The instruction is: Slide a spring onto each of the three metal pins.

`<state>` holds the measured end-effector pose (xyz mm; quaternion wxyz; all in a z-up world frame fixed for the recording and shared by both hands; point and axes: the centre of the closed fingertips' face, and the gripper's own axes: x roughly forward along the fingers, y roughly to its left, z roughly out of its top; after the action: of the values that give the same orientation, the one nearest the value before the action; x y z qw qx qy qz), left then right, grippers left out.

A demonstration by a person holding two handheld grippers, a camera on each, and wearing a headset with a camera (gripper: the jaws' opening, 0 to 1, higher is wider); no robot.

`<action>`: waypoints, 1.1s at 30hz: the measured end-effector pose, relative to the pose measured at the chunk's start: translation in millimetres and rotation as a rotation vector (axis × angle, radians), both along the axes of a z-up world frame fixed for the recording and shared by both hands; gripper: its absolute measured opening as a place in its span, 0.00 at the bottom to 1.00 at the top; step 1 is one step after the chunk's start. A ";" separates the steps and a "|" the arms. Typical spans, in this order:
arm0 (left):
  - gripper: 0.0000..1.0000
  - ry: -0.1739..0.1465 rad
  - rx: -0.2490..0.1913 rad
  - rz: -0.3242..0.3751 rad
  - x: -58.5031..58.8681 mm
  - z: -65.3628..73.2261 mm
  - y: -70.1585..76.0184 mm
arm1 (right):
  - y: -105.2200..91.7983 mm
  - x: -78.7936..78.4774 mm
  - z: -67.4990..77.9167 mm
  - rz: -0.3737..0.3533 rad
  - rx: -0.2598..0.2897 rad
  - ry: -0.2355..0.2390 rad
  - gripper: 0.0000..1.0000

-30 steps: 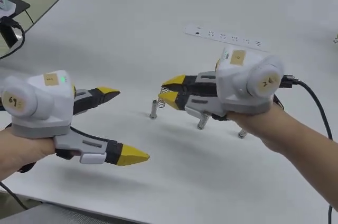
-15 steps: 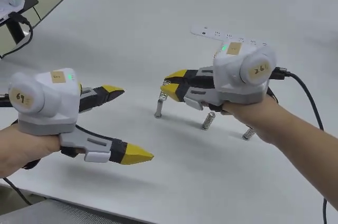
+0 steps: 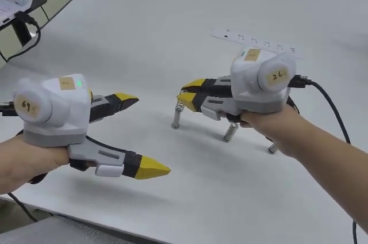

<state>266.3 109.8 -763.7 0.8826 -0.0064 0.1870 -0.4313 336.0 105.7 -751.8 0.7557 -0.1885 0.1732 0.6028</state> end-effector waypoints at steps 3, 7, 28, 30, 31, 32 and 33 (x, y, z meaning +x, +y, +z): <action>0.98 0.000 -0.002 0.004 0.8 0.4 1.0 | -0.3 1.0 -4.7 0.000 -0.011 0.005 0.07; 0.98 0.004 -0.001 0.003 0.6 -1.1 0.9 | -0.1 1.2 -12.5 0.005 -0.034 0.008 0.08; 0.98 0.014 -0.014 0.021 1.6 -5.3 2.7 | 0.1 -0.1 -55.7 -0.017 -0.133 0.020 0.08; 0.98 0.016 -0.015 0.021 1.4 -5.9 2.3 | -0.3 -0.8 -58.4 -0.017 -0.140 0.026 0.08; 0.98 0.016 -0.014 0.019 1.3 -6.2 2.1 | -0.6 -1.1 -59.2 -0.017 -0.141 0.026 0.08; 0.98 0.017 -0.013 0.019 1.3 -6.5 1.8 | -1.0 -2.0 -61.0 -0.016 -0.147 0.030 0.08; 0.98 0.017 -0.015 0.019 1.5 -6.3 1.4 | -1.0 -2.7 -61.2 -0.016 -0.147 0.031 0.08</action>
<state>267.8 111.2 -770.0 0.8849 -0.0186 0.1912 -0.4244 333.3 104.7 -813.1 0.7419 -0.2325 0.2302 0.5852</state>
